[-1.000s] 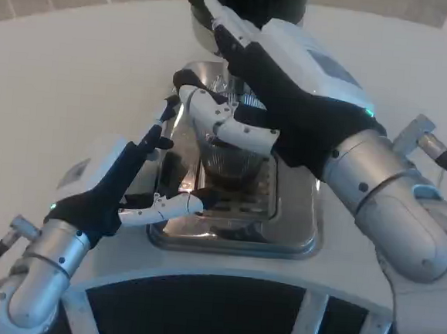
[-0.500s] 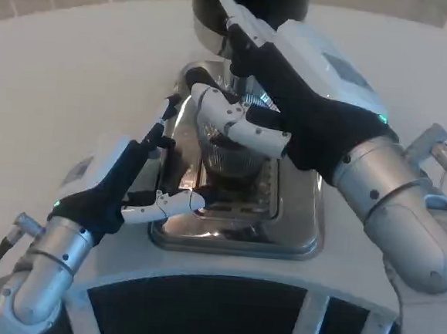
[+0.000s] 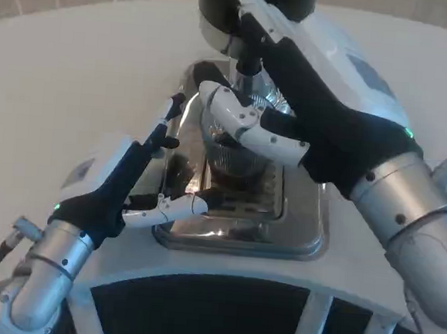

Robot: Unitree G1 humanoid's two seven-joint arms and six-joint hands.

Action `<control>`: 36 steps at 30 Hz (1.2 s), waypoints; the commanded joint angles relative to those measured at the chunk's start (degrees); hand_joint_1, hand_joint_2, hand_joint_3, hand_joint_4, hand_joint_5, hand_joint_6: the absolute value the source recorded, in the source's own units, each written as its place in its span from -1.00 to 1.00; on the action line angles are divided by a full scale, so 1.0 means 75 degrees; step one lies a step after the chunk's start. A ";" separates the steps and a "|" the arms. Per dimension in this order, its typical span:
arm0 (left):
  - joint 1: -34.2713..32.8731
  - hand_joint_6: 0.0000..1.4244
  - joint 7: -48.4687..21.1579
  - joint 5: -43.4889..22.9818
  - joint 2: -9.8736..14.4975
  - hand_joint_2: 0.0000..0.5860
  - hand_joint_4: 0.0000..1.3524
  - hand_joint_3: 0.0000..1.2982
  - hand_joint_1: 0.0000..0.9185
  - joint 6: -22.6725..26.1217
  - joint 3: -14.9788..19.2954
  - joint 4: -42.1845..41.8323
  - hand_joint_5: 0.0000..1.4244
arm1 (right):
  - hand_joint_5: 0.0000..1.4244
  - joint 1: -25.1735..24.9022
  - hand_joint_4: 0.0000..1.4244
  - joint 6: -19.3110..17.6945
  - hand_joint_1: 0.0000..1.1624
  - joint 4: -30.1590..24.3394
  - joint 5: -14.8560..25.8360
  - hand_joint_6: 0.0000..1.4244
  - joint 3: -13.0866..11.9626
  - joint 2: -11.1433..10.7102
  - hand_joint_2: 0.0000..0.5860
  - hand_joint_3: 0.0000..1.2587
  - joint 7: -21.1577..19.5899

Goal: Grasp the cup under the faucet to collect the drink, then remove the cup.

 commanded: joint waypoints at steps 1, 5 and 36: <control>0.0177 -0.59 -0.0068 0.0014 0.0097 -0.81 -1.00 -1.00 -0.32 -0.0011 -0.0012 -0.0161 -0.65 | -1.00 0.0378 -1.00 -0.0097 -0.61 -0.0557 -0.0165 -1.00 -0.0147 0.0025 0.73 -1.00 0.0008; 0.0217 -0.59 -0.0092 0.0018 0.0090 -0.81 -1.00 -1.00 -0.33 -0.0005 -0.0028 -0.0214 -0.65 | -1.00 0.0632 -1.00 -0.0021 -0.60 -0.1052 -0.0353 -1.00 -0.0254 0.0012 0.74 -1.00 0.0113; -0.0108 -0.57 -0.0081 -0.0108 -0.0138 -0.78 -1.00 -1.00 -0.21 -0.0057 -0.0052 0.0156 -0.63 | -1.00 0.4201 -1.00 -0.0726 -0.49 -0.2731 -0.2659 -1.00 -0.1775 0.0529 0.81 -1.00 0.2215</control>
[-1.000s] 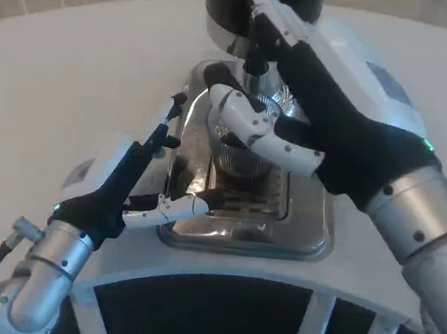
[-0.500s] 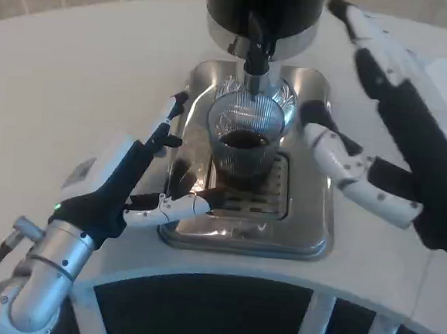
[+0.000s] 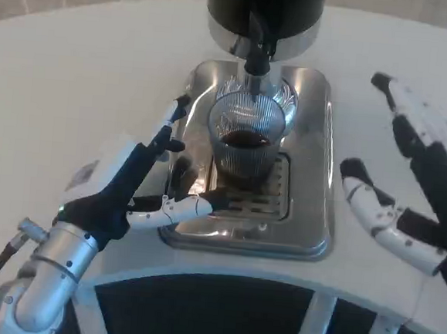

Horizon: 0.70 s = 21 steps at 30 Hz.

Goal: Grasp the cup under the faucet to collect the drink, then remove the cup.

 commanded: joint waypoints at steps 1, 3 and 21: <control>-0.0117 -0.57 -0.0040 -0.0096 -0.0050 -0.78 -1.00 -1.00 -0.21 -0.0076 -0.0012 0.0163 -0.63 | -1.00 0.0708 -1.00 -0.0582 -0.49 -0.0126 -0.0239 -1.00 0.0047 0.0474 0.81 -1.00 0.0196; -0.0165 -0.56 -0.0046 -0.0140 -0.0082 -0.80 -1.00 -1.00 -0.20 -0.0081 0.0003 0.0216 -0.62 | -1.00 0.0981 -1.00 -0.0869 -0.48 -0.0126 -0.0332 -1.00 0.0047 0.0718 0.81 -1.00 0.0240; -0.0267 -0.55 -0.0209 -0.0446 -0.0187 -0.80 -1.00 -1.00 -0.20 -0.0238 0.0038 0.0350 -0.62 | -1.00 0.3134 -1.00 -0.2942 -0.47 -0.0126 -0.0459 -1.00 -0.0712 0.1222 0.81 -1.00 -0.0131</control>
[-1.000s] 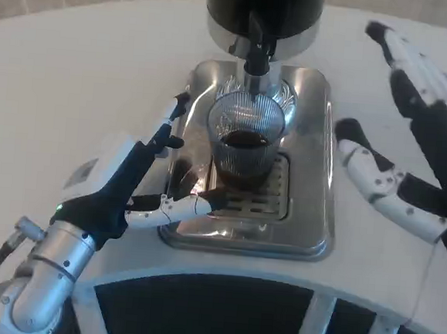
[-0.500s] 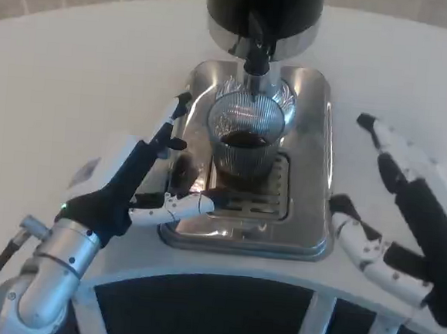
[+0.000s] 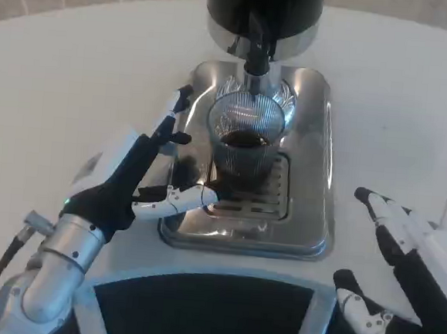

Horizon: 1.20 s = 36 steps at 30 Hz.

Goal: Grasp the cup under the faucet to collect the drink, then remove the cup.

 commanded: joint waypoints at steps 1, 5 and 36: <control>0.0030 -0.55 -0.0135 -0.0113 -0.0002 -0.80 -1.00 -1.00 -0.20 -0.0092 0.0000 0.0020 -0.62 | -1.00 0.0296 -1.00 -0.0267 -0.47 -0.0113 -0.0134 -1.00 -0.0125 0.0151 0.81 -1.00 -0.0059; -0.0063 -0.55 -0.0209 -0.0126 -0.0036 -0.79 -1.00 -1.00 -0.18 -0.0059 -0.0003 0.0043 -0.62 | -1.00 0.0494 -1.00 -0.0259 -0.47 -0.0113 -0.0079 -1.00 -0.0188 0.0126 0.81 -1.00 -0.0032; -0.1585 -0.49 -0.0186 -0.0248 -0.0652 -0.80 -1.00 -1.00 -0.15 -0.0847 -0.0277 0.2174 -0.56 | -1.00 0.1072 -1.00 -0.0576 -0.45 -0.0113 -0.0128 -1.00 -0.0258 0.0432 0.85 -1.00 0.0059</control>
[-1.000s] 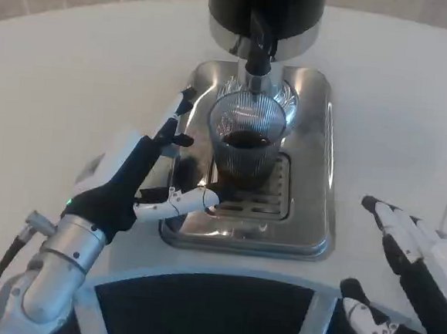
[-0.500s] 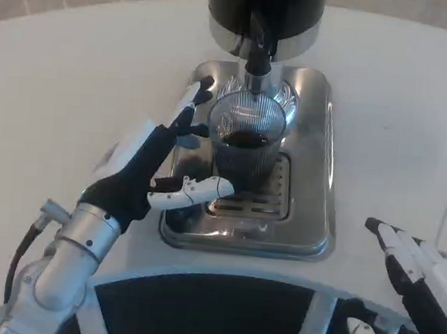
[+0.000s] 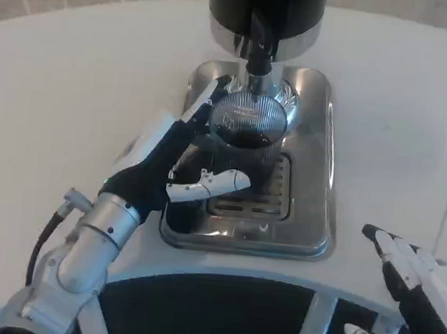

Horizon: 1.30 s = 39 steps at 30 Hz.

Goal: Grasp the cup under the faucet to collect the drink, then remove the cup.

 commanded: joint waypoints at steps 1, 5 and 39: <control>-0.0269 -0.48 0.0212 0.0055 -0.0103 -0.78 -1.00 -1.00 -0.15 -0.0324 -0.0049 0.0524 -0.55 | -1.00 0.0039 -1.00 -0.0064 -0.45 -0.0113 0.0040 -1.00 -0.0114 0.0050 0.85 -1.00 0.0079; -0.0492 -0.46 0.0344 0.0052 -0.0170 -0.78 -0.98 -1.00 -0.15 -0.0523 -0.0049 0.0934 -0.51 | -1.00 0.0029 -1.00 -0.0049 -0.44 -0.0113 0.0062 -1.00 -0.0177 0.0080 0.84 -1.00 0.0124; -0.1334 -0.73 0.0599 0.0255 -0.0275 -0.77 -0.88 -1.00 -0.15 -0.1078 -0.0280 0.2478 -0.66 | -1.00 -0.0472 -1.00 0.0561 -0.45 0.0065 -0.0481 -1.00 0.0163 0.0301 0.79 -0.98 0.0510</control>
